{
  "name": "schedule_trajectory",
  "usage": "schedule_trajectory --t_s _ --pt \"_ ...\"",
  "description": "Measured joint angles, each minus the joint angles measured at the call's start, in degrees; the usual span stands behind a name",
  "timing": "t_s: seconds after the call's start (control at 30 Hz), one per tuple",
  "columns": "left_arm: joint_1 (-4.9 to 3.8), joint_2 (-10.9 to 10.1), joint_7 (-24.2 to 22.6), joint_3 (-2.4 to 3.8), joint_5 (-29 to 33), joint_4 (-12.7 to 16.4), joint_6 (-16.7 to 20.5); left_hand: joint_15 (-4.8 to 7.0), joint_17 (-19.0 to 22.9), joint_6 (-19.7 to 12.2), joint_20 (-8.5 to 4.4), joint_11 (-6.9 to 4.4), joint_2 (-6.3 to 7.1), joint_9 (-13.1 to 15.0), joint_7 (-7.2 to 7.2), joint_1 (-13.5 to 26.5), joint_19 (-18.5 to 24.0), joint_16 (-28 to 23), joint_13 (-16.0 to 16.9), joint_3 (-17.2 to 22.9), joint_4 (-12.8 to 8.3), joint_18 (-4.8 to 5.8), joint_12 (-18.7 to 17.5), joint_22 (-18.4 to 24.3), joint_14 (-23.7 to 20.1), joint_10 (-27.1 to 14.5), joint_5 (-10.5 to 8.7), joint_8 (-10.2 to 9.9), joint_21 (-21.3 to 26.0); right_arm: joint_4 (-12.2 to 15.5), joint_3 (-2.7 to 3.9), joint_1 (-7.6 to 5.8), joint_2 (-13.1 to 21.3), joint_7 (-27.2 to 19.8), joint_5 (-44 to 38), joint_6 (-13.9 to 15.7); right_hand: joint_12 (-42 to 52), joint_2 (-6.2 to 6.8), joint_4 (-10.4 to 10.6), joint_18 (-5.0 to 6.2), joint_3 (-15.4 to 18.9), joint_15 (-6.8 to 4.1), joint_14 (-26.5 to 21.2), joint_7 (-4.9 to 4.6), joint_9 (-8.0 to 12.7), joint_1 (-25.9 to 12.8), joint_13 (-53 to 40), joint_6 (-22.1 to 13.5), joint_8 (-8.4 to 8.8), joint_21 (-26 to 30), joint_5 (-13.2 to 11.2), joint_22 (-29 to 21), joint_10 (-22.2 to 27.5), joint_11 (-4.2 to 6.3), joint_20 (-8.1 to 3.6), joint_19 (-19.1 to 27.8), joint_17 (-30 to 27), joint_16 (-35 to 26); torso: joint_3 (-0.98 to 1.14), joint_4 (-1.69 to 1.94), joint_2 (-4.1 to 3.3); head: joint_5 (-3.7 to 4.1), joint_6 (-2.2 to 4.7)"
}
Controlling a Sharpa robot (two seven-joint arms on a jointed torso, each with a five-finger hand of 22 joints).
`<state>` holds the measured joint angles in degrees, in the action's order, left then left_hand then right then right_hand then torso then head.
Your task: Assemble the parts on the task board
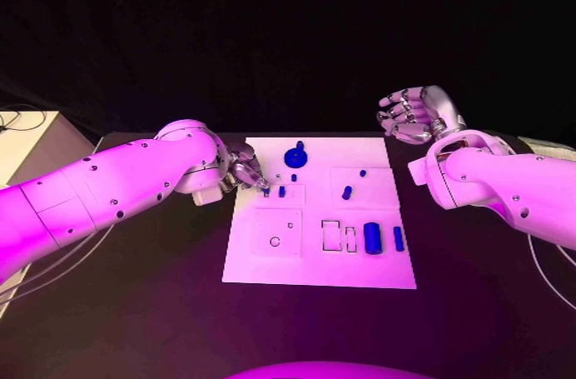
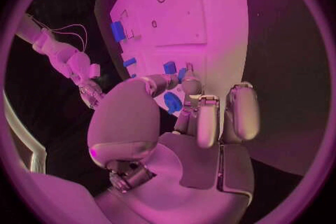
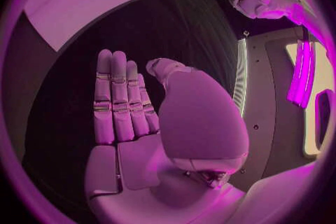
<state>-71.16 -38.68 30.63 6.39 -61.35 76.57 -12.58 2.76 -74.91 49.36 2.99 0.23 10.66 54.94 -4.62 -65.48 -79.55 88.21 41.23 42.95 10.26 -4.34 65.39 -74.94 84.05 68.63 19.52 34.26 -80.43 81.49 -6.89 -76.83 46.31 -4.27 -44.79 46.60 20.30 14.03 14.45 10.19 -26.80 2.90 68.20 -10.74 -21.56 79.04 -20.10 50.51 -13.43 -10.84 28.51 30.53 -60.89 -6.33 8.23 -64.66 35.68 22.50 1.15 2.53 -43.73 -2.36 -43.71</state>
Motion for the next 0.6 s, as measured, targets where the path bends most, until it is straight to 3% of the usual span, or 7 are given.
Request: schedule_trajectory --t_s 0.07,0.23,0.6 --pt "0.08 0.13 0.0 -0.06 -0.19 -0.08 -0.13 0.0 0.0 0.0 0.0 0.0 0.14 0.0 0.0 0.14 0.0 0.0 0.0 0.0 0.0 0.0 0.0 0.0 0.0 0.0 0.0 0.0 0.0 -0.17 0.0 0.0 -0.03 -1.69 1.68 0.55 -4.58 0.0 -0.55 -0.01 -0.67 0.9 -1.74 -0.85 0.42 0.0 4.68 -0.02 1.05 2.44 0.0 -2.41 -0.3 -0.98 1.32 1.68 -2.16 -4.34 -0.01 -0.02 0.0 -0.02 -0.04" --pt "0.28 0.32 0.0 -0.17 -0.64 -0.3 -0.32 0.0 0.0 0.0 0.0 0.0 0.15 0.0 0.0 0.14 0.0 0.0 0.0 0.0 0.0 0.0 0.0 0.0 0.0 0.0 0.0 0.0 0.0 -0.48 -0.01 0.02 -0.11 -4.79 5.34 1.06 -9.0 -0.01 -1.27 0.0 -1.38 2.42 -4.28 -1.43 0.94 -0.02 10.46 -0.03 2.38 6.0 0.0 -6.59 -0.86 -2.11 2.99 3.95 -5.75 -10.02 -0.01 -0.04 0.01 0.02 -0.11" --pt "0.39 0.63 0.0 -0.21 -1.66 -0.62 -0.4 0.0 0.0 -0.01 0.0 0.01 0.21 -0.03 -0.01 0.21 0.0 0.0 -0.1 0.92 -0.92 0.0 0.0 0.01 0.0 0.0 -0.01 -0.02 0.01 -0.79 -0.03 0.07 -0.22 -7.8 9.22 1.0 -10.76 -0.56 -1.65 0.0 -1.76 2.81 -4.67 -1.73 1.17 -0.56 14.24 -0.08 3.48 6.88 0.0 -10.39 -1.3 -2.55 3.78 4.74 -8.57 -13.07 -0.03 -0.01 0.01 0.15 -0.34"
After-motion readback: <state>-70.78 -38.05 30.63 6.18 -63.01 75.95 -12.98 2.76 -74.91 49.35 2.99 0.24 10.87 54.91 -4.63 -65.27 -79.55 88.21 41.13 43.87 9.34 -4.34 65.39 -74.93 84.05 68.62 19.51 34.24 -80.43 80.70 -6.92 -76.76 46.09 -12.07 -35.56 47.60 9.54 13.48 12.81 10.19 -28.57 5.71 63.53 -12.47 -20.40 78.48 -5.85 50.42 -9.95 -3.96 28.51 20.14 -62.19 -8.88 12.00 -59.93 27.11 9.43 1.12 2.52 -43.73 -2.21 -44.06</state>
